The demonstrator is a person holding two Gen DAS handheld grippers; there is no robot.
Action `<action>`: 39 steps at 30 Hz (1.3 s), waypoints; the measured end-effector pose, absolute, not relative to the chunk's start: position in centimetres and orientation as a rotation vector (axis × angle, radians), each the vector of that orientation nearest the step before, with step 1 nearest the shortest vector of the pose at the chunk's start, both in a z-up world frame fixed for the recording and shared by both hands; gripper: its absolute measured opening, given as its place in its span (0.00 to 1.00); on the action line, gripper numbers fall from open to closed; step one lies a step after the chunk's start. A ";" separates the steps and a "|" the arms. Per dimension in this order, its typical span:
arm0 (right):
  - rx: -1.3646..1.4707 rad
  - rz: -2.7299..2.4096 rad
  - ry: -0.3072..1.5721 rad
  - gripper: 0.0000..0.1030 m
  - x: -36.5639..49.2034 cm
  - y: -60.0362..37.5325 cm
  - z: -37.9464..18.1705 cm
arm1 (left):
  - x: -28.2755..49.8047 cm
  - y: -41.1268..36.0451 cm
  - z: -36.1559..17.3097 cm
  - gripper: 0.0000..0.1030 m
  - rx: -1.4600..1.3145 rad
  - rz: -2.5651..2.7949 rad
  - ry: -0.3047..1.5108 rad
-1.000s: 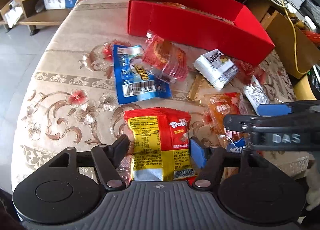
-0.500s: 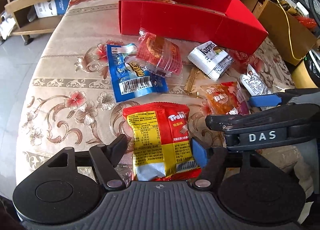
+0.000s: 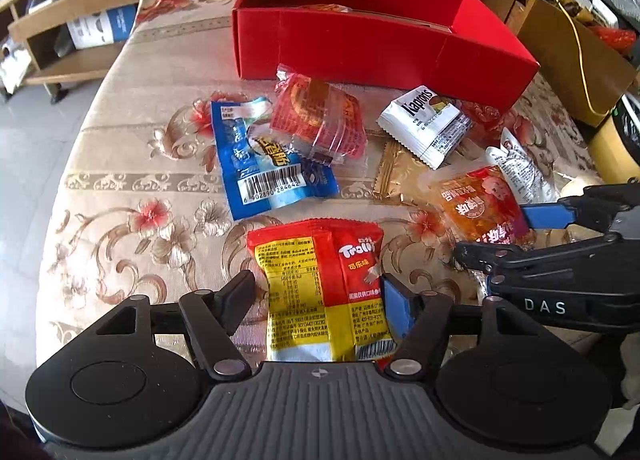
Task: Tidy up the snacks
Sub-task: 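Grasp the Trolli packet with the left tool while the right tool grasps the orange cartoon packet, then carry both packets over the red box and lower them inside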
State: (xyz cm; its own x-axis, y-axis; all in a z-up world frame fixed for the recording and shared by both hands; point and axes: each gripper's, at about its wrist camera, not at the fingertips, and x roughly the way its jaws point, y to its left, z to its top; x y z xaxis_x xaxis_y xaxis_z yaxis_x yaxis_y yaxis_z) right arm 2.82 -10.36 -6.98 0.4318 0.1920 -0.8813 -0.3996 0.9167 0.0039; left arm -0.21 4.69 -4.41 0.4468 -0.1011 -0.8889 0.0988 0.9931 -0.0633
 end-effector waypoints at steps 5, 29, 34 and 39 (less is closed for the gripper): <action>-0.212 0.380 1.063 0.51 2.7 -10.3 -6.8 | -0.3 5.2 -4.3 0.59 -0.026 -0.106 1.085; -0.112 0.402 0.971 0.47 2.6 -11.5 -3.7 | 0.7 4.3 -1.0 0.56 -0.065 -0.152 0.976; -0.085 0.387 0.956 0.47 3.3 -12.0 -3.1 | 1.7 4.1 -0.5 0.56 -0.070 -0.154 0.950; -0.038 0.363 0.928 0.47 4.4 -12.9 -2.0 | 2.6 3.8 0.0 0.56 -0.069 -0.157 0.930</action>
State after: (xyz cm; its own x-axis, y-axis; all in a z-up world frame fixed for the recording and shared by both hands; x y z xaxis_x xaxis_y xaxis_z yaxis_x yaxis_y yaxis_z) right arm 4.40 -12.88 -1.95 0.5433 0.2894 -0.7881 -0.3218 0.9388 0.1229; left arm 2.56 3.84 -0.05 0.5870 -0.1648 -0.7926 0.1052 0.9863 -0.1271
